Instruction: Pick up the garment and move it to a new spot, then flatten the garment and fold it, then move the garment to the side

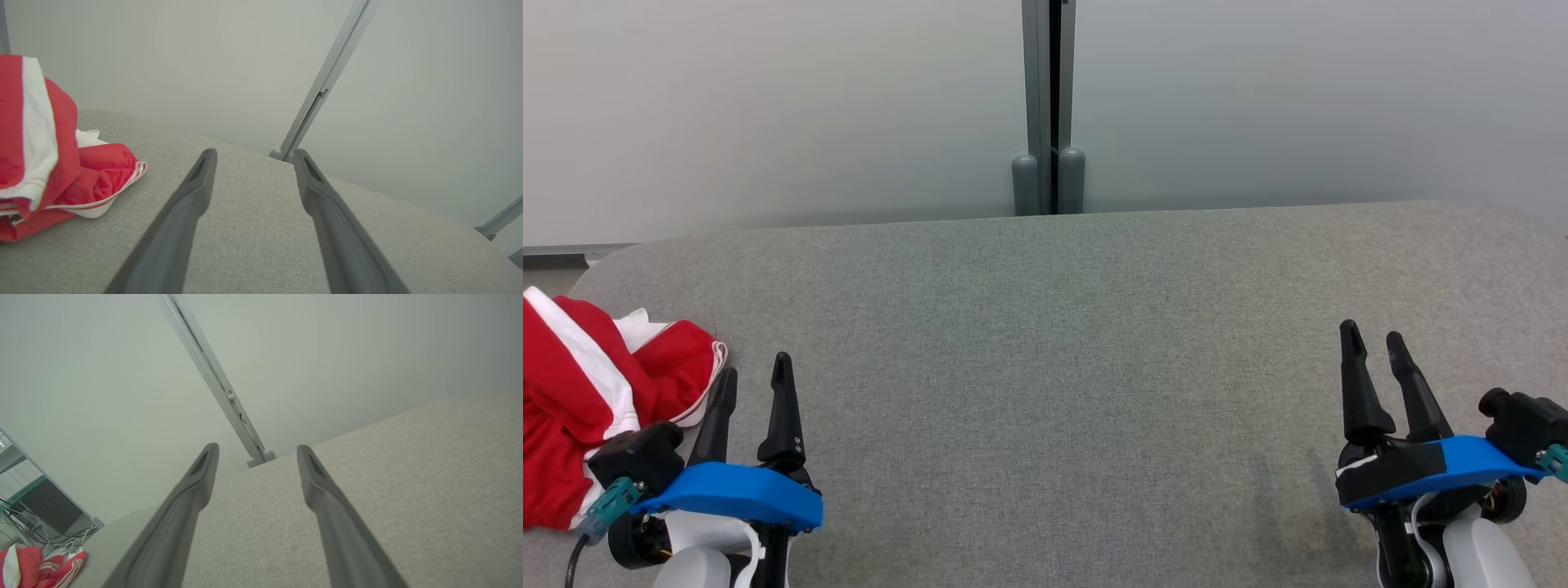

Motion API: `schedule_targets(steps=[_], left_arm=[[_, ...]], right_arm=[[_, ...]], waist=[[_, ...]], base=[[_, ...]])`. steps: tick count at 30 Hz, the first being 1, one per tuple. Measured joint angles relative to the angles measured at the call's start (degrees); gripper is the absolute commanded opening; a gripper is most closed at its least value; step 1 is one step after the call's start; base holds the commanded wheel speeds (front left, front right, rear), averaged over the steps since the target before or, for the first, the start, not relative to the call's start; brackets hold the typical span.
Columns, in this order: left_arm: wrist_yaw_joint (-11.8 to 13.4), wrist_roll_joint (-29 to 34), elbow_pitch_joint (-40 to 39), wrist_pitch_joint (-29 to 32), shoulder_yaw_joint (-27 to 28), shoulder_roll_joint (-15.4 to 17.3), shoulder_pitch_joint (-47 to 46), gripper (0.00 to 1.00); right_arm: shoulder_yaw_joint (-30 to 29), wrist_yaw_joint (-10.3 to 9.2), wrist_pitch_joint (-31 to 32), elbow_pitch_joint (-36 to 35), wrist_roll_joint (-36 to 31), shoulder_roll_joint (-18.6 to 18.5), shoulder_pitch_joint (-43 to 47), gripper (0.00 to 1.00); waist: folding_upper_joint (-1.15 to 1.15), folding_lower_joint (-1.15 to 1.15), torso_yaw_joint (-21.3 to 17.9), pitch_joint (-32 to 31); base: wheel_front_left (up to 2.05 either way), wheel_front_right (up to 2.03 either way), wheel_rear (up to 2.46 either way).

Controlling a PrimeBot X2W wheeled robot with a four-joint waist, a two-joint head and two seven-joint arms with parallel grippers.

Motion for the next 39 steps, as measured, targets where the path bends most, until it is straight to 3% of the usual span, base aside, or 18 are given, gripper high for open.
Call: schedule_targets(steps=[18,39], left_arm=[[-0.01,11.70,3.25,-2.64,-1.38,0.25,-0.52,1.00],[0.60,21.51,4.53,-4.99,0.75,-0.83,0.15,1.00]], right_arm=[[0.16,0.00,-2.55,3.60,-12.66,-0.08,-0.64,1.00],[-0.85,0.03,-5.04,6.41,-22.20,-0.22,-0.60,1.00]], waist=[[0.00,0.00,-0.23,0.13],[0.00,0.00,-0.34,-0.81]], base=[[0.00,0.00,0.00],[0.00,0.00,0.00]])
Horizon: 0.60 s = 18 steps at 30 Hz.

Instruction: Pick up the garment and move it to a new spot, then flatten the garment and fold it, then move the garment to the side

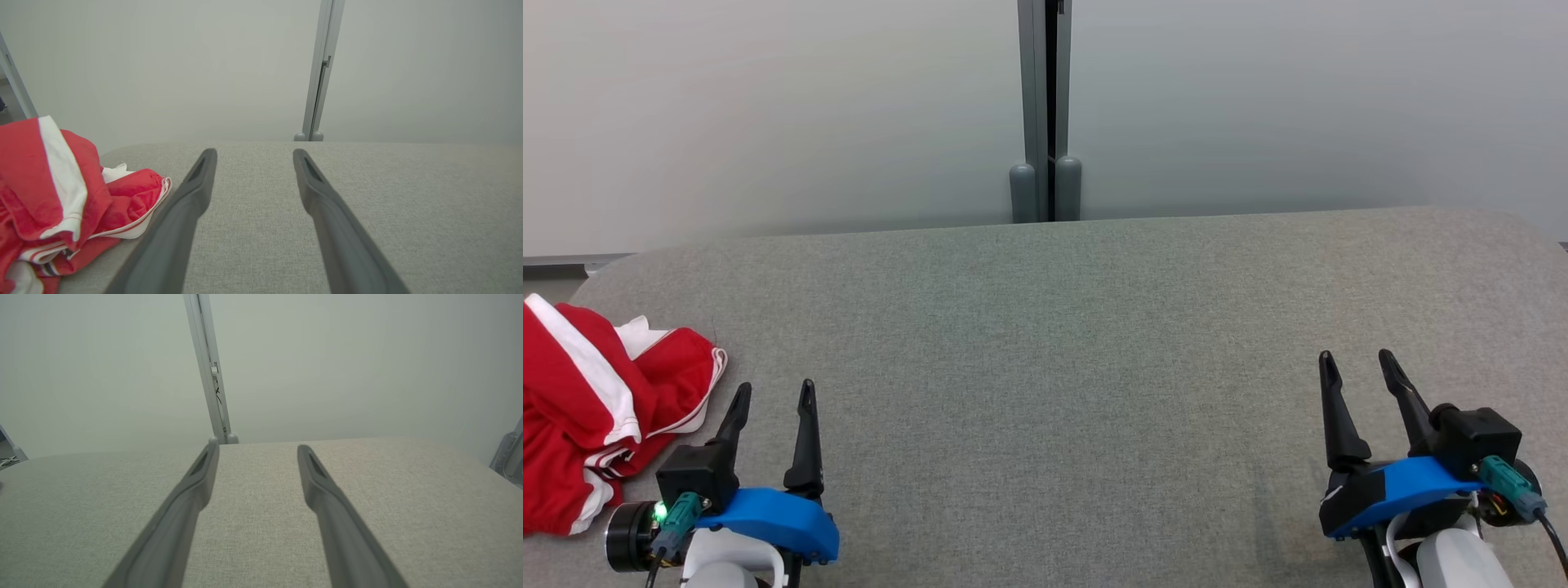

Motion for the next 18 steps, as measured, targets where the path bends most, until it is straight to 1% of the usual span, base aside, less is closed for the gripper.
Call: schedule_targets(steps=[7,15,18], left_arm=[[0.00,3.14,0.41,-0.89,0.48,-0.09,0.02,1.00],[0.00,6.55,-0.54,-1.64,1.11,-0.37,0.03,1.00],[0.00,6.70,-0.35,-1.64,1.16,-0.38,0.03,1.00]], right_arm=[[0.00,0.04,-0.75,0.22,-2.64,-0.02,-0.05,1.00],[-0.65,0.04,-1.45,-1.93,-5.47,-0.10,-0.25,1.00],[-0.59,0.04,-1.52,-1.43,-5.61,-0.11,-0.24,1.00]], waist=[[0.00,0.00,0.01,-0.28],[0.00,0.00,0.13,-0.22],[0.00,0.00,0.25,-0.01]], base=[[0.00,0.00,0.00],[0.00,0.00,0.00],[0.00,0.00,0.00]])
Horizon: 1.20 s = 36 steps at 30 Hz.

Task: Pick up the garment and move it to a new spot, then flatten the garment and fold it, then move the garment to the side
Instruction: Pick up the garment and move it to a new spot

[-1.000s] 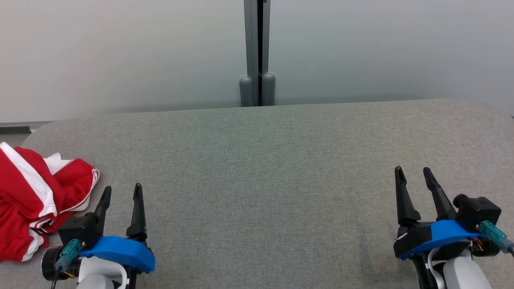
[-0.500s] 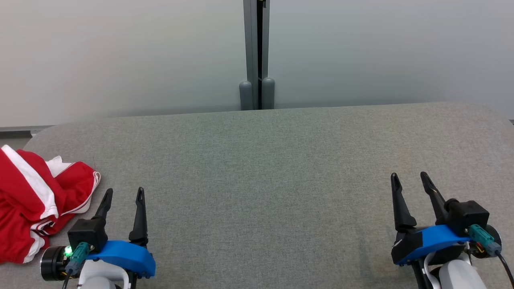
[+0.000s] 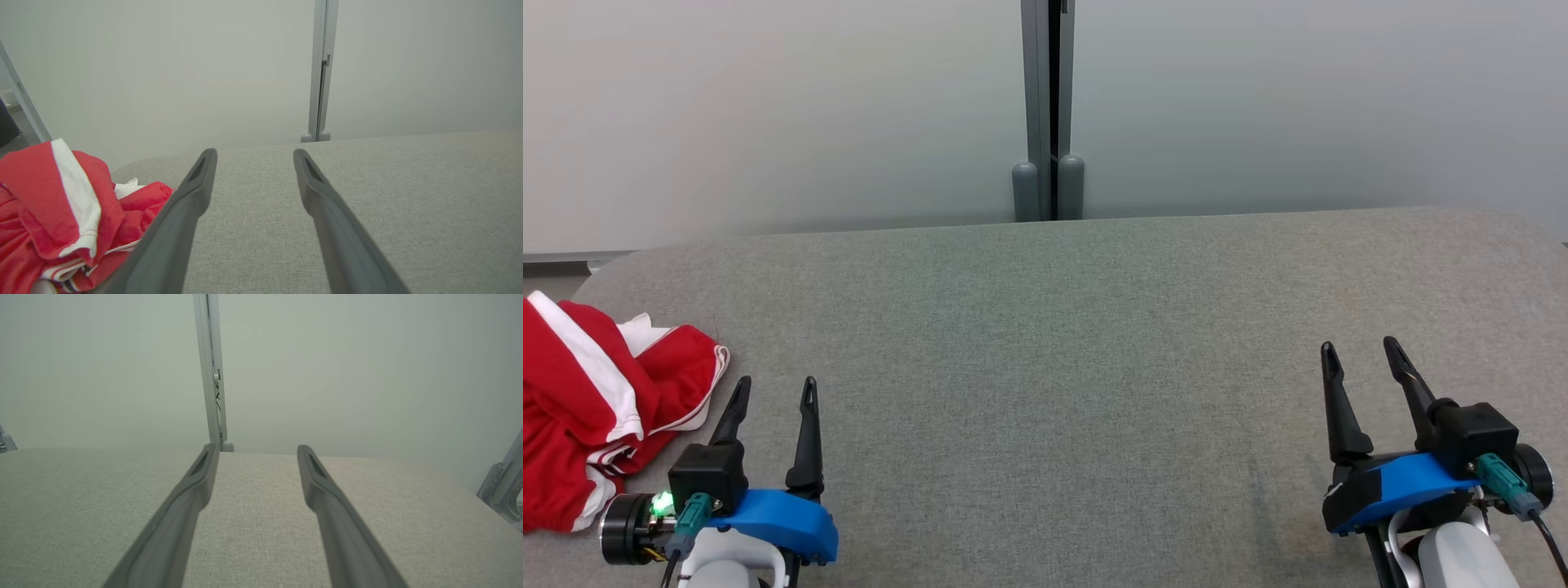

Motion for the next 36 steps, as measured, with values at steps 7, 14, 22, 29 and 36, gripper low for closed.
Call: schedule_targets(steps=[7,14,22,29,36], left_arm=[[-0.08,0.07,0.40,0.00,-0.03,-0.05,-0.01,1.00],[-0.18,0.07,1.14,0.00,-0.20,-0.19,-0.10,1.00],[-0.29,0.04,2.05,-0.01,0.46,0.62,0.03,1.00],[-0.25,0.12,2.78,-0.01,1.16,1.31,-0.02,1.00],[-0.25,0.14,3.83,-0.01,1.59,1.72,-0.20,1.00]], right_arm=[[-0.09,0.00,0.00,0.69,-0.24,-0.01,0.01,1.00],[1.08,0.00,0.00,0.93,0.84,0.00,0.02,1.00],[2.03,0.00,-0.01,1.48,2.49,0.01,0.15,1.00],[1.92,0.00,-0.02,2.07,3.03,0.00,0.31,1.00],[2.04,0.00,-0.05,3.16,3.39,0.00,0.34,1.00]], waist=[[0.00,0.00,1.04,0.47],[0.00,0.00,5.05,-0.35],[0.00,0.00,12.44,-1.43],[0.00,0.00,19.12,-1.77],[0.00,0.00,25.97,-1.64]], base=[[0.00,0.00,0.00],[0.00,0.00,0.00],[0.00,0.00,0.00],[0.00,0.00,0.00],[0.00,0.00,0.00]])
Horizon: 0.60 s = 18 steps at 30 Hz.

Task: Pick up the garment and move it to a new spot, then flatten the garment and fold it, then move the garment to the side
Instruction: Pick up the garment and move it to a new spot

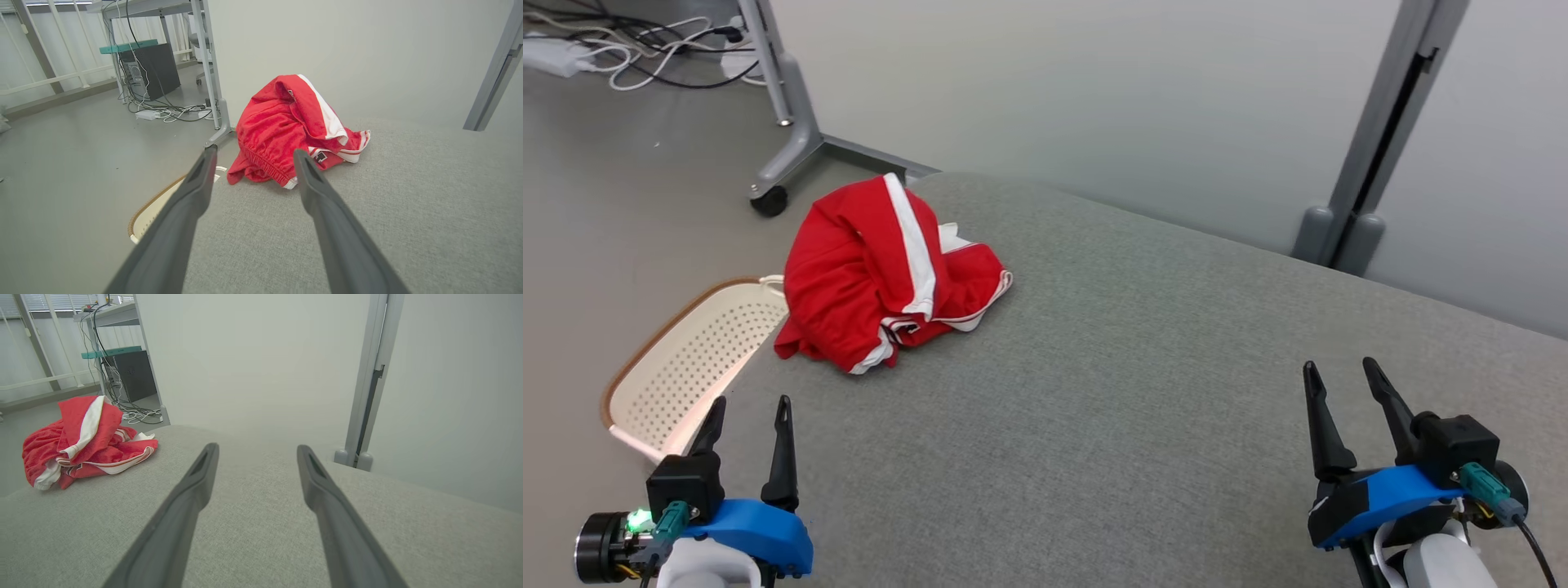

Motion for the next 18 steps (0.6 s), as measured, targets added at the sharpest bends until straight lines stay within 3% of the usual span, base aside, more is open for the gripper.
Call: schedule_targets(steps=[7,18], left_arm=[[0.01,-0.43,0.18,0.00,1.31,0.36,-0.02,1.00],[-0.02,-1.40,1.03,0.00,2.61,0.52,-1.43,1.00]], right_arm=[[1.63,0.01,0.00,0.80,-0.02,0.02,-0.41,1.00],[2.41,0.01,0.00,1.37,-1.25,0.04,-2.36,1.00]], waist=[[0.00,0.00,3.74,1.55],[0.00,0.00,2.80,4.23]], base=[[0.00,0.00,0.00],[0.00,0.00,0.00]])
